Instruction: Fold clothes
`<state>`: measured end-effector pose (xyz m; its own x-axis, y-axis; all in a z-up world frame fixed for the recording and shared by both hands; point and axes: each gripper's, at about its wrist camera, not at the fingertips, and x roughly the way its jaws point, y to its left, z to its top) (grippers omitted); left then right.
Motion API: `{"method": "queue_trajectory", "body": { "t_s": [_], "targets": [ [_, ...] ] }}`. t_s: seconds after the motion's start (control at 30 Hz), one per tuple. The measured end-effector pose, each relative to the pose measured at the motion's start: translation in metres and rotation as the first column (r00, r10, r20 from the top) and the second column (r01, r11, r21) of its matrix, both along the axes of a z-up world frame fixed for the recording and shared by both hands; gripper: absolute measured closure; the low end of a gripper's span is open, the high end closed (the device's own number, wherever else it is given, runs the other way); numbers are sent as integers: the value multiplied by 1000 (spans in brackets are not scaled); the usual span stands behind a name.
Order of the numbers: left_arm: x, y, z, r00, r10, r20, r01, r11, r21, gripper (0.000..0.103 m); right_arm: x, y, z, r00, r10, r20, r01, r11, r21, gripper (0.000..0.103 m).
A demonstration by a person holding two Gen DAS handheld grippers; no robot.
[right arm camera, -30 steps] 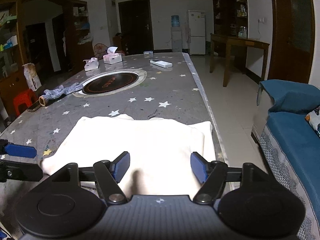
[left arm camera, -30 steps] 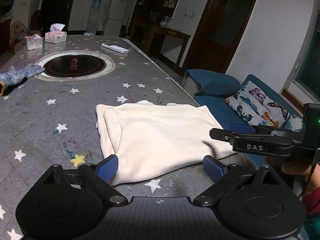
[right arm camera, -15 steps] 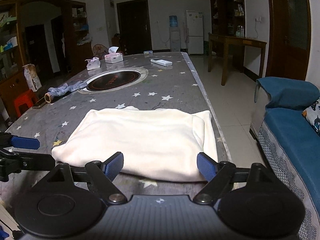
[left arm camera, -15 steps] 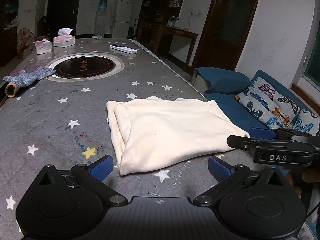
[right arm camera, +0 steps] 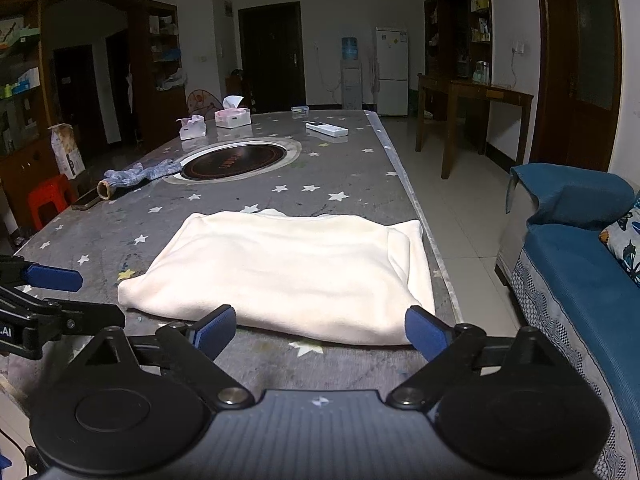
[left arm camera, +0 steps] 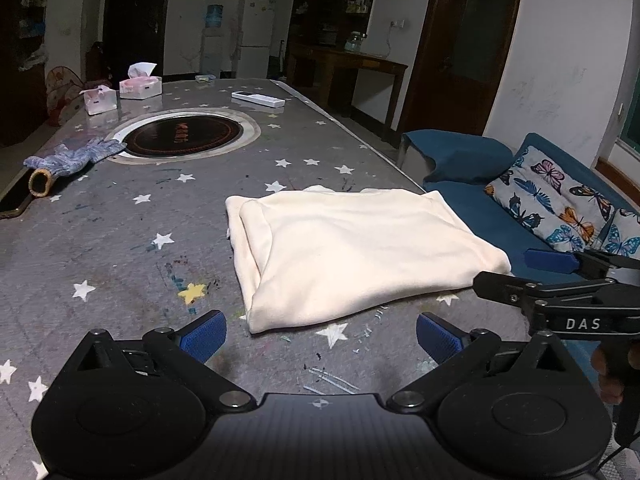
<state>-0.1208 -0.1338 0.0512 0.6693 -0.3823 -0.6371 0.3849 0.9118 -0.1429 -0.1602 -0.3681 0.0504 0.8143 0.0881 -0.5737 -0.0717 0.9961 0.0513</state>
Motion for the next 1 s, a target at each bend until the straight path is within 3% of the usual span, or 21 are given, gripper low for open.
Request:
{"method": "queue_trajectory", "body": {
  "t_s": [1.0],
  "targets": [
    [-19, -5, 2, 999, 13, 50, -18, 996, 87, 0, -25, 9, 1, 1000, -12, 6, 12, 1000, -4, 1]
  ]
}}
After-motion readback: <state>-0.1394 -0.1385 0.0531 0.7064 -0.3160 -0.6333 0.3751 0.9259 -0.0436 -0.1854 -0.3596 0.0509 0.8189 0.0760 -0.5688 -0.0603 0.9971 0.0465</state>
